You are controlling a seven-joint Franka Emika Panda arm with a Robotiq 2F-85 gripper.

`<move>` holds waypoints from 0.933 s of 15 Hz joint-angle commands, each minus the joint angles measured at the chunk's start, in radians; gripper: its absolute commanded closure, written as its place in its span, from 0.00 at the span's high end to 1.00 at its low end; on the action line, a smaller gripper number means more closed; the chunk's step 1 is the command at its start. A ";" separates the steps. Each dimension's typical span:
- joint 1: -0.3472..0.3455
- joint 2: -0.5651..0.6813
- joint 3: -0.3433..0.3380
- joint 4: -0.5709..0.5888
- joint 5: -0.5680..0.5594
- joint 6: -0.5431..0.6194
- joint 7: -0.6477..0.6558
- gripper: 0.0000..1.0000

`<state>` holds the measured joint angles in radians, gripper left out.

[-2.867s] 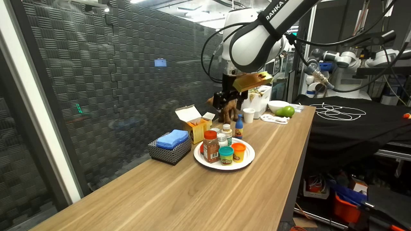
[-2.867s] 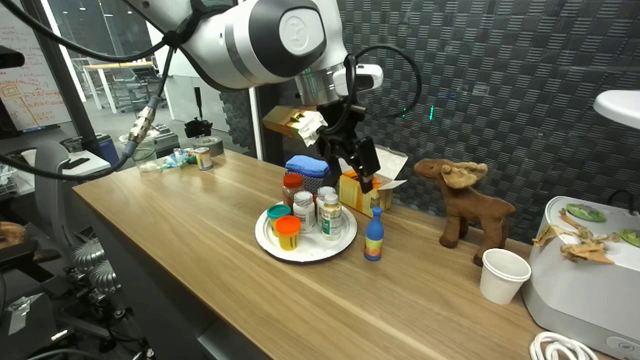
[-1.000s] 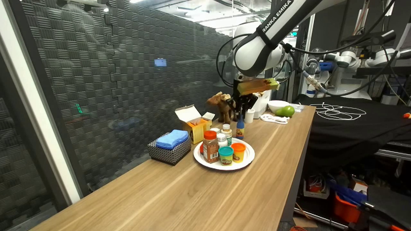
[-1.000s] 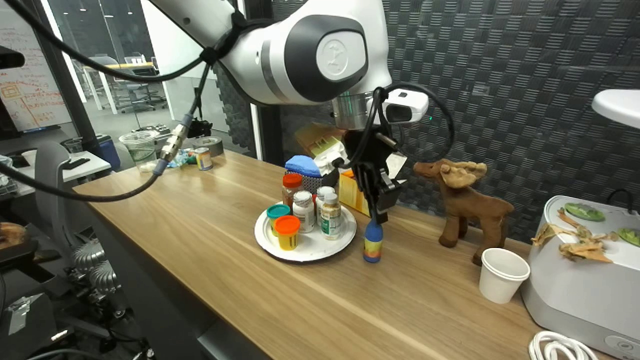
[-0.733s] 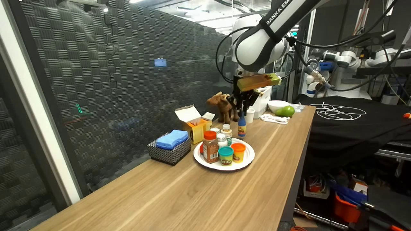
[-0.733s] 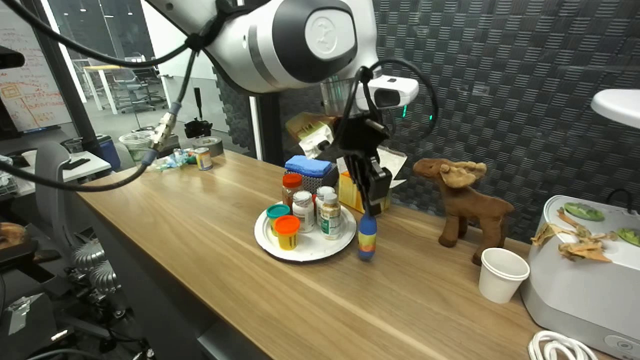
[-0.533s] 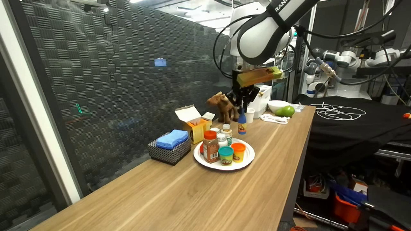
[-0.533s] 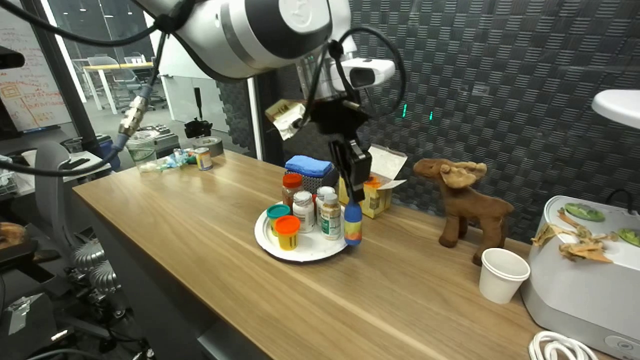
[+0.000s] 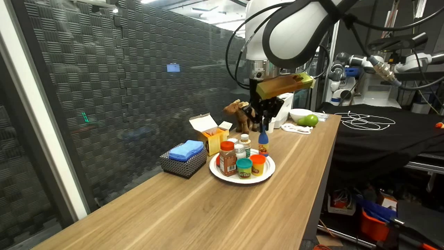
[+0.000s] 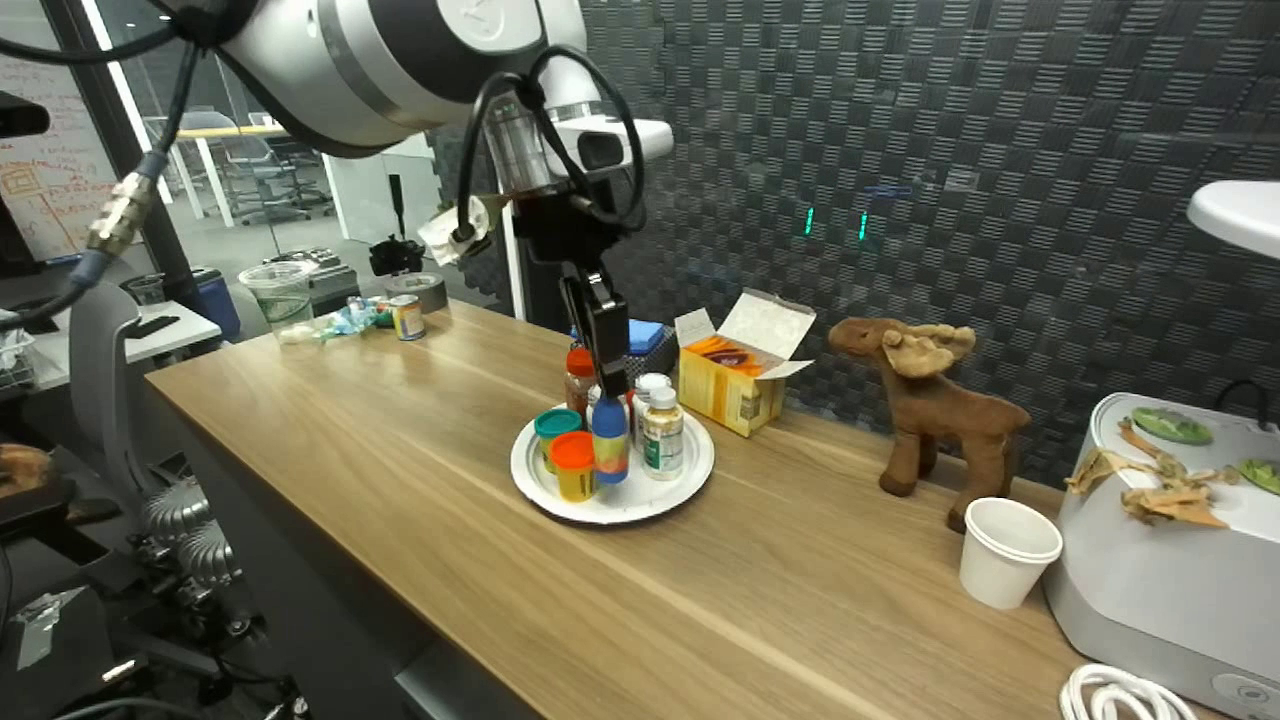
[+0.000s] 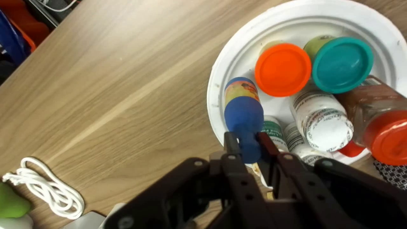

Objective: Place the strawberry and containers on the white plate

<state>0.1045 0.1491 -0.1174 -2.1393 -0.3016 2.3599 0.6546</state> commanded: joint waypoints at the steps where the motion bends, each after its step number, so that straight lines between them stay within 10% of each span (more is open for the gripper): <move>1: -0.026 -0.029 0.028 -0.055 0.029 0.054 -0.001 0.05; 14: -0.029 0.048 0.019 -0.046 0.019 0.234 -0.018 0.05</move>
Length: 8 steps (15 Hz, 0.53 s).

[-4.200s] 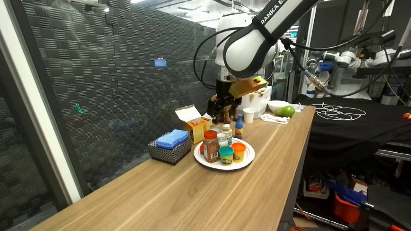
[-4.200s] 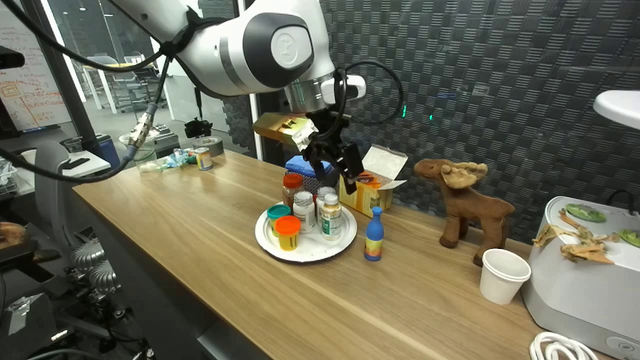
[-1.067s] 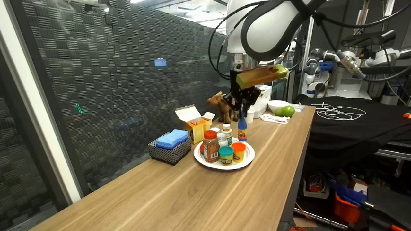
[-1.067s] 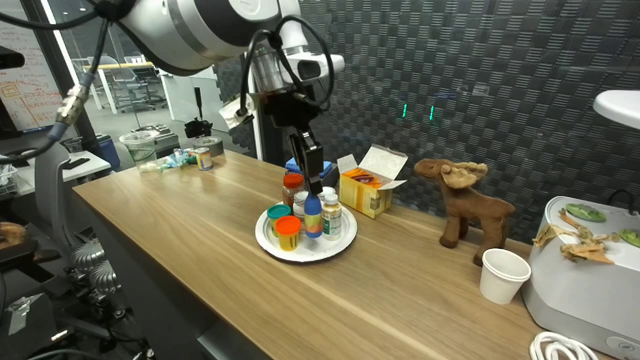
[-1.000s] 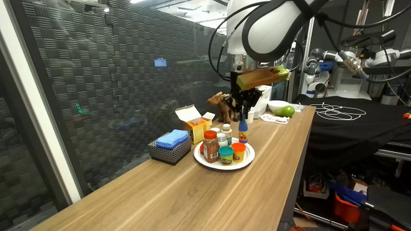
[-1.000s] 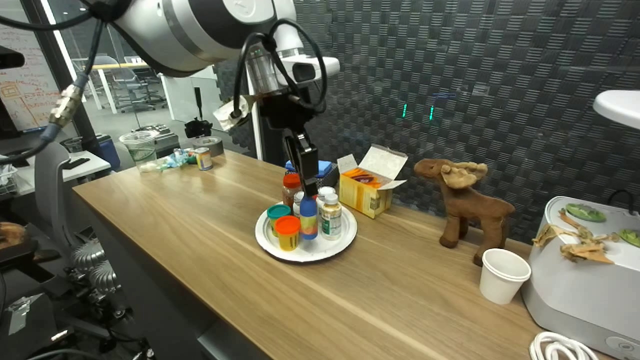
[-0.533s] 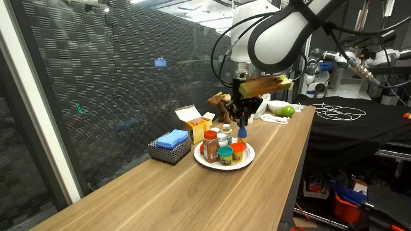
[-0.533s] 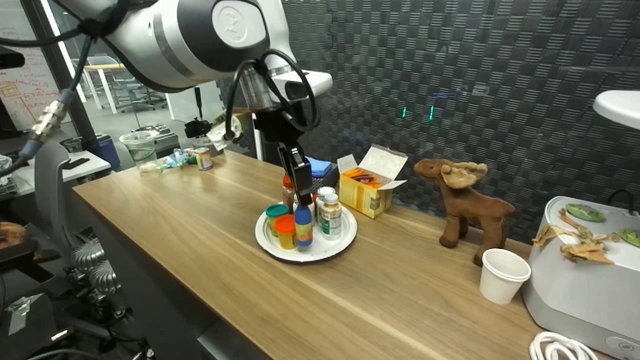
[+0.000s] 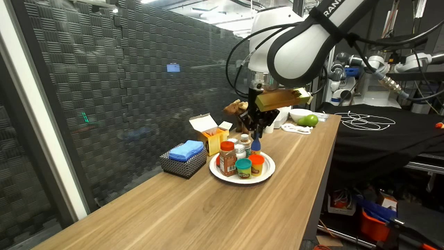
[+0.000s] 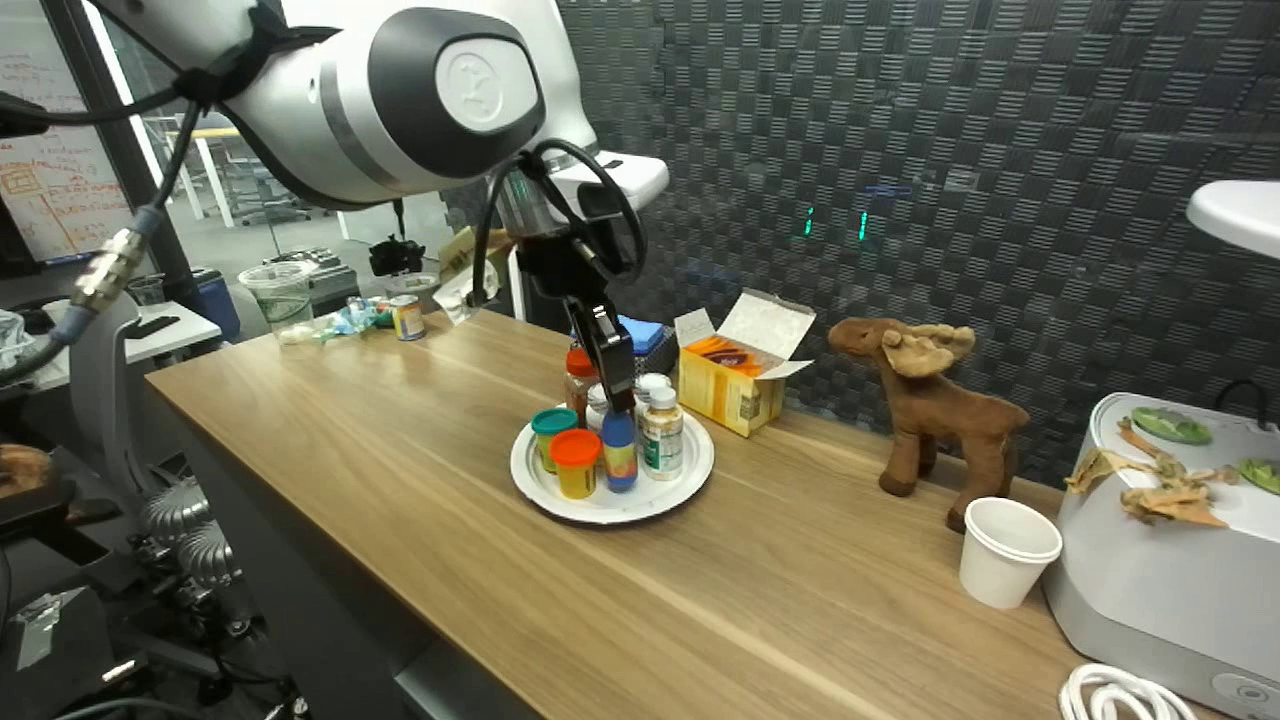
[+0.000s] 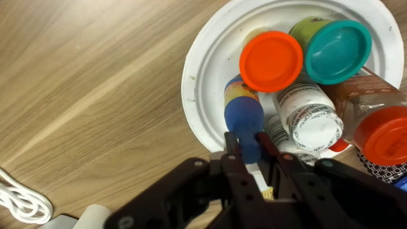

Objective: Place the strawberry and containers on the white plate

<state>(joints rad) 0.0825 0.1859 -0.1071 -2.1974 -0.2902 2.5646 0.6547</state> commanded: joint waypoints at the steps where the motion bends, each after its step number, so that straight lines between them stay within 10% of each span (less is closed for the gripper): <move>1: -0.007 0.013 0.008 0.011 0.009 0.036 -0.021 0.05; 8: -0.004 0.030 0.004 0.004 0.014 0.057 -0.025 0.10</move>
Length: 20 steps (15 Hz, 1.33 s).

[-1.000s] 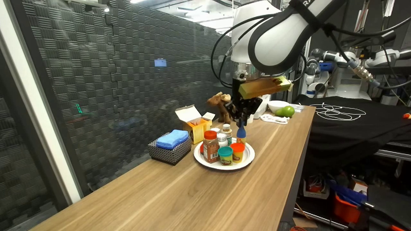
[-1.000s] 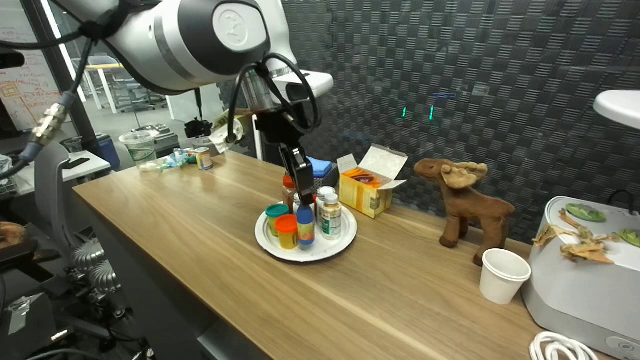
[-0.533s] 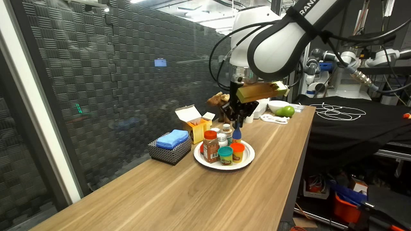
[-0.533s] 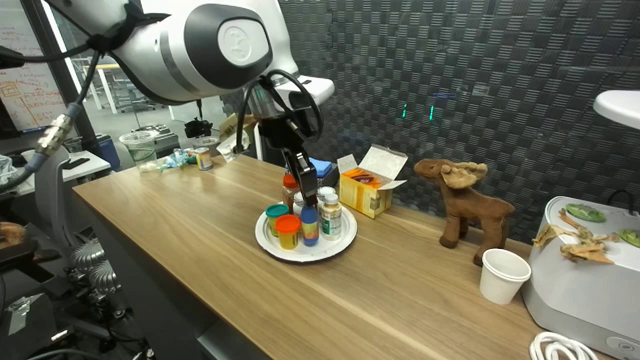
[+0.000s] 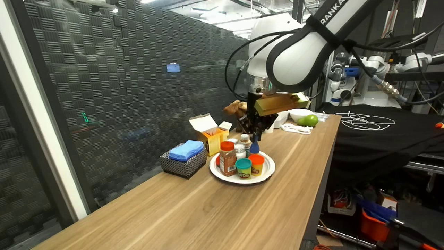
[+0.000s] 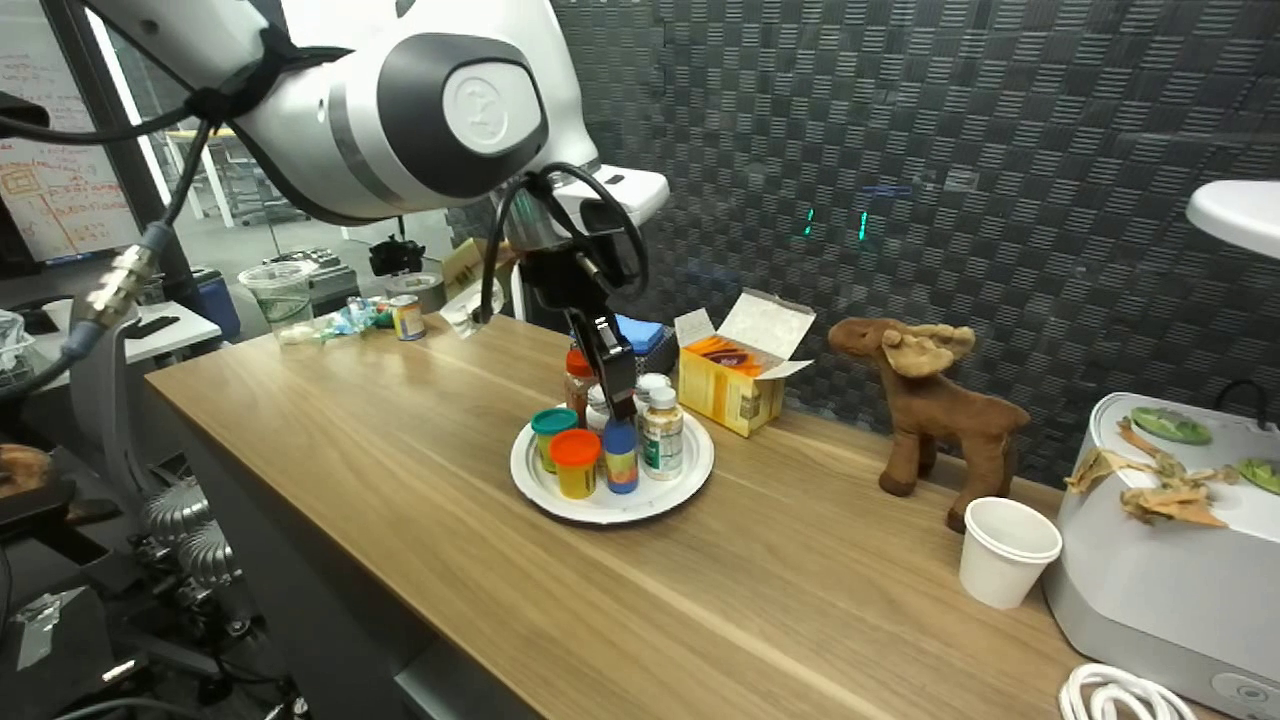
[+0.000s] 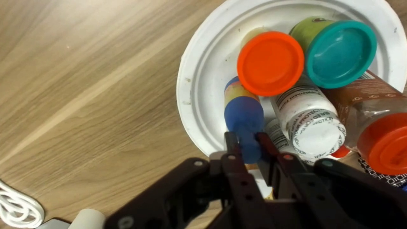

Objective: Place the strawberry and containers on the white plate

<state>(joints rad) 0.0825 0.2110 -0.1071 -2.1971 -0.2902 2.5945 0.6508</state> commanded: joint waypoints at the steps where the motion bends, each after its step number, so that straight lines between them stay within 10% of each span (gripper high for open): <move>1: -0.003 0.008 0.004 0.004 0.014 0.029 -0.024 0.39; 9: 0.005 -0.038 0.001 -0.016 -0.005 0.021 -0.036 0.97; 20: 0.015 -0.375 0.144 -0.008 0.153 -0.432 -0.628 1.00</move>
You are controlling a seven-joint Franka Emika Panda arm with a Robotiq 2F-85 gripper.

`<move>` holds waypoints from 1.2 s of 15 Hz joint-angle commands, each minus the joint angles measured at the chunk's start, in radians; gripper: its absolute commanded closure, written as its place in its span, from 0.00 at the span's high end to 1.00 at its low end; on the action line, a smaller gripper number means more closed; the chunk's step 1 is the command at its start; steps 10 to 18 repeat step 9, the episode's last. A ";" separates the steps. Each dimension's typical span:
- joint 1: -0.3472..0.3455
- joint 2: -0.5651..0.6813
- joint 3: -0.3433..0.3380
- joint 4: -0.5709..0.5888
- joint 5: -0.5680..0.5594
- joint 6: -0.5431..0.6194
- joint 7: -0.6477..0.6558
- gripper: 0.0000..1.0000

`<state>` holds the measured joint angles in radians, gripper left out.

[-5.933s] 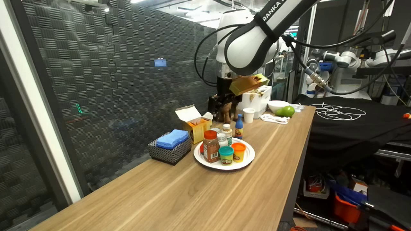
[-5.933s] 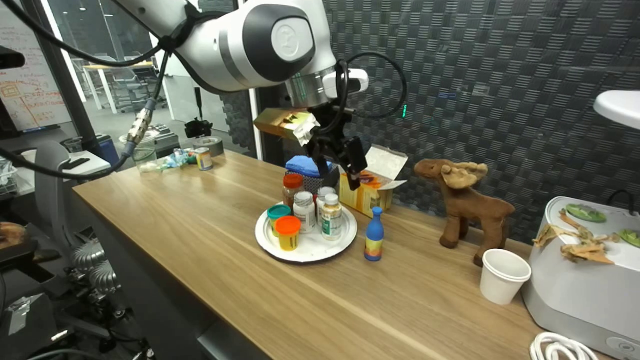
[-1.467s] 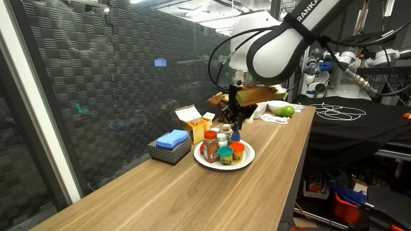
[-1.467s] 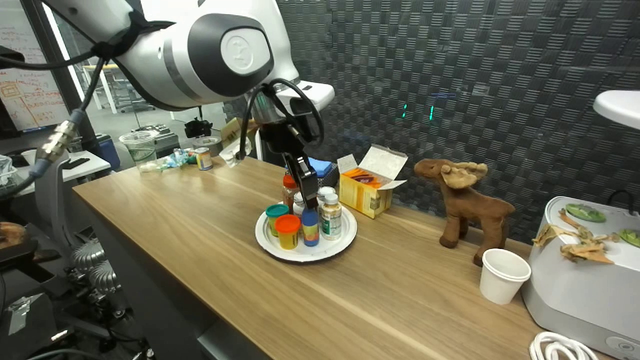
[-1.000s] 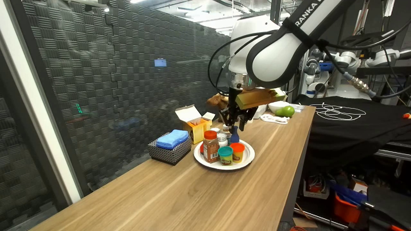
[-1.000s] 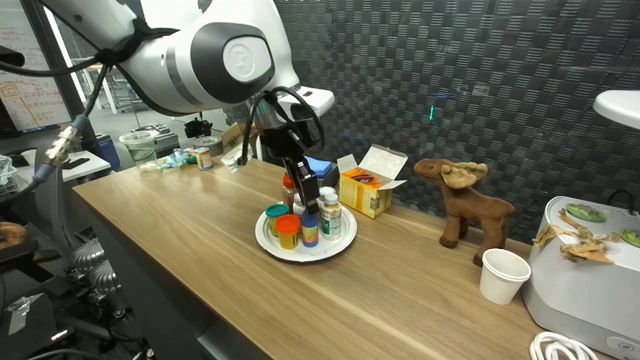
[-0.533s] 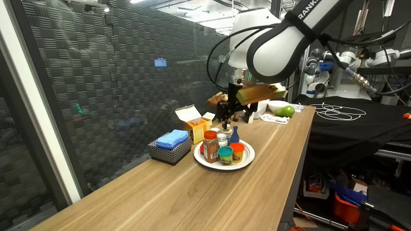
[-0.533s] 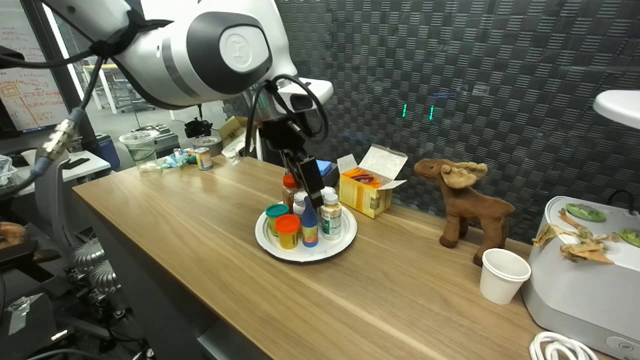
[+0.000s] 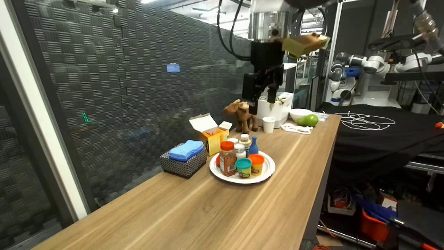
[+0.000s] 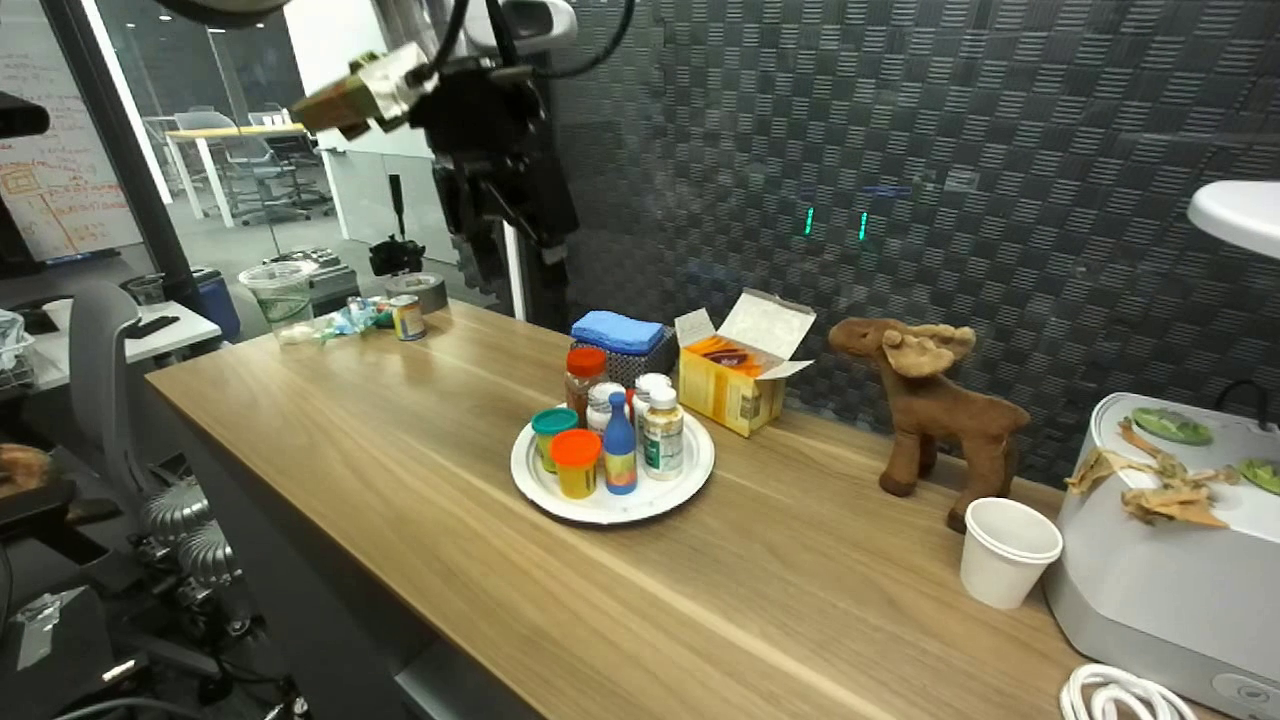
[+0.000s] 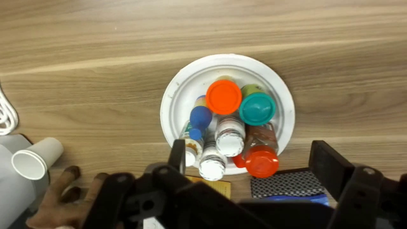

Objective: Place the strawberry and containers on the white plate

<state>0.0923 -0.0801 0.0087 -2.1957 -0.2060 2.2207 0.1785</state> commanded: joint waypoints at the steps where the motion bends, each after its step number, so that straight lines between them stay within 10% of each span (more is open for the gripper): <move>1: 0.012 -0.105 0.034 -0.014 0.112 -0.061 -0.213 1.00; 18: 0.017 -0.113 0.046 -0.009 0.212 -0.069 -0.296 1.00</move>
